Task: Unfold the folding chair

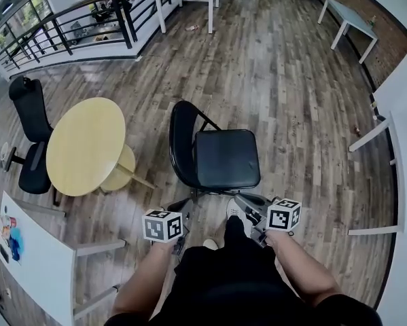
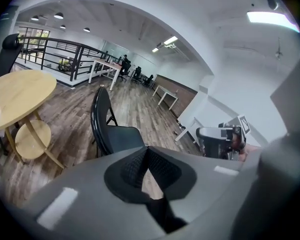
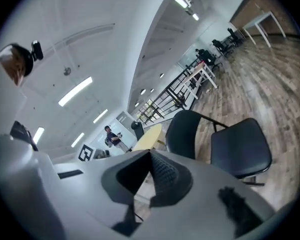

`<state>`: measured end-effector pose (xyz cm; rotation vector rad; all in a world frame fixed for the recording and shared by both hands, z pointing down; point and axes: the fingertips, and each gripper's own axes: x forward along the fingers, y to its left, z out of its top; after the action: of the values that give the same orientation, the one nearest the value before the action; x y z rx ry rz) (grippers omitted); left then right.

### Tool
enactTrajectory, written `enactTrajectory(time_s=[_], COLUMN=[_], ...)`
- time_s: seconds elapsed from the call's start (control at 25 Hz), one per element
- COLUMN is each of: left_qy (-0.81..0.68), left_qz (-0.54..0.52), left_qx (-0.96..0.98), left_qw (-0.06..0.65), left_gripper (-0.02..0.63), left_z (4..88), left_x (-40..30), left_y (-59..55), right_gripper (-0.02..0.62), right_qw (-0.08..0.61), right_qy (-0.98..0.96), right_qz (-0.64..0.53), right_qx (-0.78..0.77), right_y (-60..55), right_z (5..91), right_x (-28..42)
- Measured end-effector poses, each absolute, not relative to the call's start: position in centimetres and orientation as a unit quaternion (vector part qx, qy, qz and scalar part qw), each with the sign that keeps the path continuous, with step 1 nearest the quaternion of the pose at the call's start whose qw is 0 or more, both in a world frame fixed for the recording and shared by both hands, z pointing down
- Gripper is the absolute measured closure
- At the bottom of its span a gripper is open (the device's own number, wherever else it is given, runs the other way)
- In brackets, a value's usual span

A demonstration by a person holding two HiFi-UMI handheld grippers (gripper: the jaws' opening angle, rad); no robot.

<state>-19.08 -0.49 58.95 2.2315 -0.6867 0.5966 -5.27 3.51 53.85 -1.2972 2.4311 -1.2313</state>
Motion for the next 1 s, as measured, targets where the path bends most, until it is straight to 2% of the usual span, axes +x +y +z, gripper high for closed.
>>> enactTrajectory(time_s=[0.08,0.24,0.44,0.72,1.0], left_qy=[-0.253,-0.235,-0.215,-0.209,-0.223], left_qz=[0.23,0.219,0.215,0.209,0.195], left_qx=[0.87,0.871,0.875,0.889,0.887], left_qw=[0.354,0.372,0.376,0.35,0.354], left_gripper=[0.598,0.598,0.598,0.598,0.598], left_z=[58.6,58.0,56.3,55.1,53.9], left_x=[-18.6,-18.1,-17.7,-17.3,-14.5], left_y=[0.9,3.0,5.7,7.9,9.2], right_gripper=[0.589,0.589,0.591,0.591,0.591], right_qw=[0.107,0.133,0.209,0.149,0.144], right_qy=[0.796,0.802,0.816,0.83,0.835], right_qz=[-0.427,-0.429,-0.406,-0.386,-0.361], right_qx=[-0.415,-0.394,-0.355,-0.374,-0.39], right_y=[4.2,5.8,7.6,7.8,10.2], right_z=[53.1,50.9,45.5,44.4,42.0], right_x=[-6.2,-8.2,-8.6,-8.7,-4.9])
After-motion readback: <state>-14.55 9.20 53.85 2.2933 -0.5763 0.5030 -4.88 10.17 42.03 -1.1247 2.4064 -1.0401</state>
